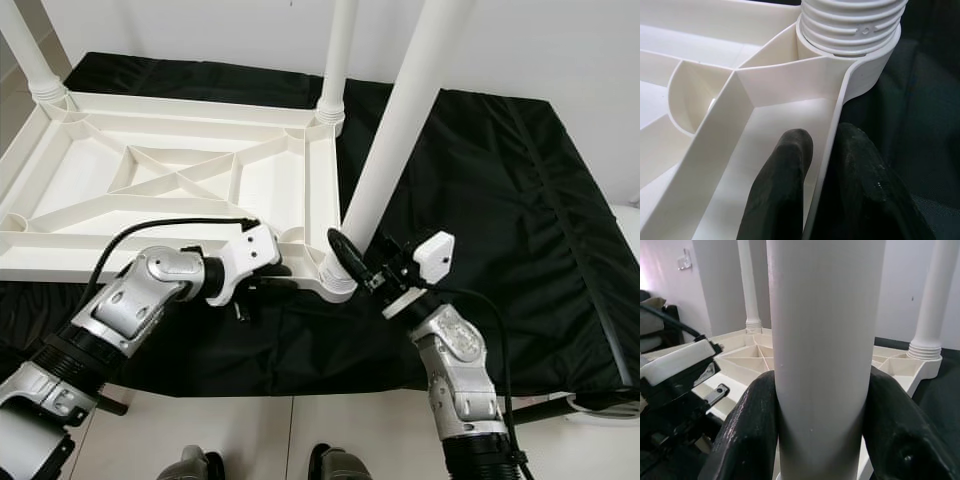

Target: Building children table

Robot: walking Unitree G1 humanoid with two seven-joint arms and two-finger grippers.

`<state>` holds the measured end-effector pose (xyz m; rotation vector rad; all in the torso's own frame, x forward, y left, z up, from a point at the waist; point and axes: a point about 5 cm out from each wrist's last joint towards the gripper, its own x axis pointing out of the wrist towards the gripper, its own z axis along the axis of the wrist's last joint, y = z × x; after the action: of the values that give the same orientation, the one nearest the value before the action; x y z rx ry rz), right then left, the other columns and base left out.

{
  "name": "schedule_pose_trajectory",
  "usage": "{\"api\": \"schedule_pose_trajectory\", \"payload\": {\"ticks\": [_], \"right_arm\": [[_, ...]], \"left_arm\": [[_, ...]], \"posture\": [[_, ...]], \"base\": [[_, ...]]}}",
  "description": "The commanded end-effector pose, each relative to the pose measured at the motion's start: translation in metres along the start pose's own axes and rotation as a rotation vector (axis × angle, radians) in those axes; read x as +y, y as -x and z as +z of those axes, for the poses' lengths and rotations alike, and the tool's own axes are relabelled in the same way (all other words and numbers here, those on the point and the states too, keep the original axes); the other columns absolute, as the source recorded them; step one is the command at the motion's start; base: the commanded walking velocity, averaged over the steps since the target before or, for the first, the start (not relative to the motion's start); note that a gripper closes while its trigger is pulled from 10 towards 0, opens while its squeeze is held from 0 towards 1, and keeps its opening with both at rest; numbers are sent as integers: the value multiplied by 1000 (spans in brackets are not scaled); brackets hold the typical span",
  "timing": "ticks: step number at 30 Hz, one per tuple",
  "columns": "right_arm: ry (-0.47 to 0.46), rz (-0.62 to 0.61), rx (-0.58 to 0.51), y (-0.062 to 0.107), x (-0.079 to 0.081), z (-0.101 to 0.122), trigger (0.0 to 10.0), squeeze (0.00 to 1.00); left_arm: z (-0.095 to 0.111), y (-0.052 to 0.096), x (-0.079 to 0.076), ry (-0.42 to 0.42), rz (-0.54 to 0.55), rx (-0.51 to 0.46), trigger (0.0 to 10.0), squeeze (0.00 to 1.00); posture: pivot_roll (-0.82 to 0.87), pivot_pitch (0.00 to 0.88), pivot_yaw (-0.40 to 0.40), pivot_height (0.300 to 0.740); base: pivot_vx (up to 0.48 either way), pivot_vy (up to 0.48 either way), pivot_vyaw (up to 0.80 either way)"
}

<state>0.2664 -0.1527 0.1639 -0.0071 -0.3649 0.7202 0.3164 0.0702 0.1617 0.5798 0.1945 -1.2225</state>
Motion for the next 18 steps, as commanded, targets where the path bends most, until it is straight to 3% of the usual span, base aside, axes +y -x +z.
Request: {"api": "schedule_pose_trajectory", "payload": {"ticks": [1,15,18], "right_arm": [[-91,61,295,31,22,-53,10000,0],[-91,56,325,41,25,-59,10000,0],[-118,1,329,42,21,-61,10000,0]], "left_arm": [[8,3,4,-34,7,-20,10000,0],[8,4,4,-36,2,-17,10000,0],[8,4,4,-38,0,-17,10000,0]], "posture": [[-63,166,-21,740],[-60,164,-21,740],[-62,161,-20,740]], "base": [[0,0,0],[0,0,0],[0,0,0]]}}
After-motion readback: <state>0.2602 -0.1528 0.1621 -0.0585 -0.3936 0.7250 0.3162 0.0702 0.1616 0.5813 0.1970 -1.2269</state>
